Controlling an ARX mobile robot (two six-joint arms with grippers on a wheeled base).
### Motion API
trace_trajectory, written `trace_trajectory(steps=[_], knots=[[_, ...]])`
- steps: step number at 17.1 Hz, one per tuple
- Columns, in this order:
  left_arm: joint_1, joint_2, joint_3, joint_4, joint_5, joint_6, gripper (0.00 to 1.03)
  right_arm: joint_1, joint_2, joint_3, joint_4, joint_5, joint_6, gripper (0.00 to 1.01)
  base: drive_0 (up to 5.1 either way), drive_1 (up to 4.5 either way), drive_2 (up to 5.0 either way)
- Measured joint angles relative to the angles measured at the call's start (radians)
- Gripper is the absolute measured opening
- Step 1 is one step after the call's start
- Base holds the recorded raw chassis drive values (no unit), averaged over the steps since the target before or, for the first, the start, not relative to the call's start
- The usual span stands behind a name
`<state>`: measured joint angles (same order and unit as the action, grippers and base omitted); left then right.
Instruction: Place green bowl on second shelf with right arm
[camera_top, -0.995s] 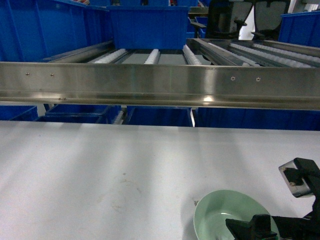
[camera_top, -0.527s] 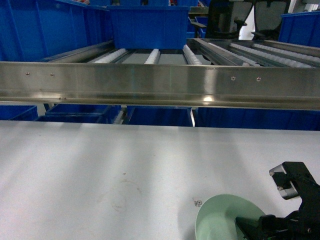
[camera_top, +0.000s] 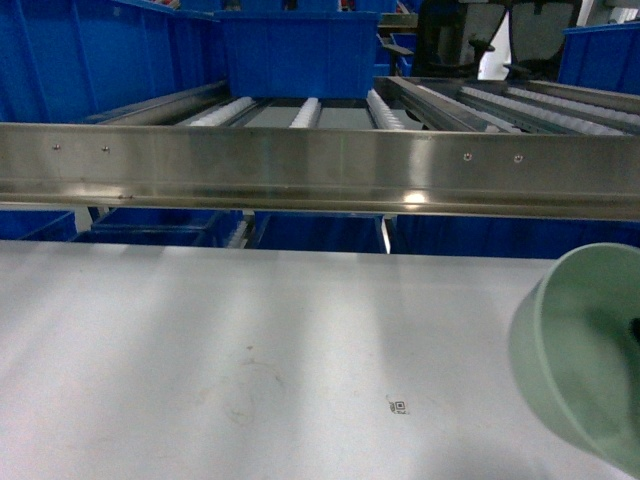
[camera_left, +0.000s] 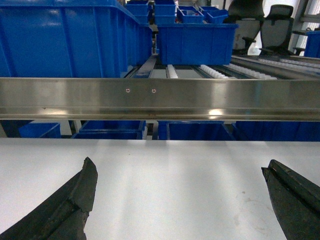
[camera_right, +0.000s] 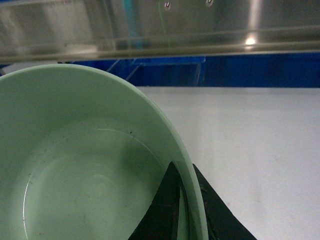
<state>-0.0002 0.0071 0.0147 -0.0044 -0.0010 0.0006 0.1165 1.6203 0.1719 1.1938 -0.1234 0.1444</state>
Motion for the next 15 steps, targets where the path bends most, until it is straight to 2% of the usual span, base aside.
trace_trajectory(steps=[2, 4, 5, 7, 15], knots=[[0.000, 0.000, 0.000, 0.001, 0.000, 0.000, 0.98, -0.009, -0.179, -0.054, -0.042, 0.005, 0.000, 0.03, 0.0, 0.00, 0.0], [0.000, 0.000, 0.000, 0.000, 0.000, 0.000, 0.98, -0.016, -0.278, -0.082, -0.010, 0.016, -0.006, 0.03, 0.0, 0.00, 0.0], [0.000, 0.000, 0.000, 0.000, 0.000, 0.000, 0.98, -0.027, -0.293, -0.105, 0.019, 0.018, -0.008, 0.03, 0.0, 0.00, 0.0], [0.000, 0.000, 0.000, 0.001, 0.000, 0.000, 0.98, -0.027, -0.285, -0.122, 0.002, 0.019, -0.008, 0.03, 0.0, 0.00, 0.0], [0.000, 0.000, 0.000, 0.000, 0.000, 0.000, 0.98, -0.027, -0.282, -0.122, 0.007, 0.020, -0.008, 0.03, 0.0, 0.00, 0.0]])
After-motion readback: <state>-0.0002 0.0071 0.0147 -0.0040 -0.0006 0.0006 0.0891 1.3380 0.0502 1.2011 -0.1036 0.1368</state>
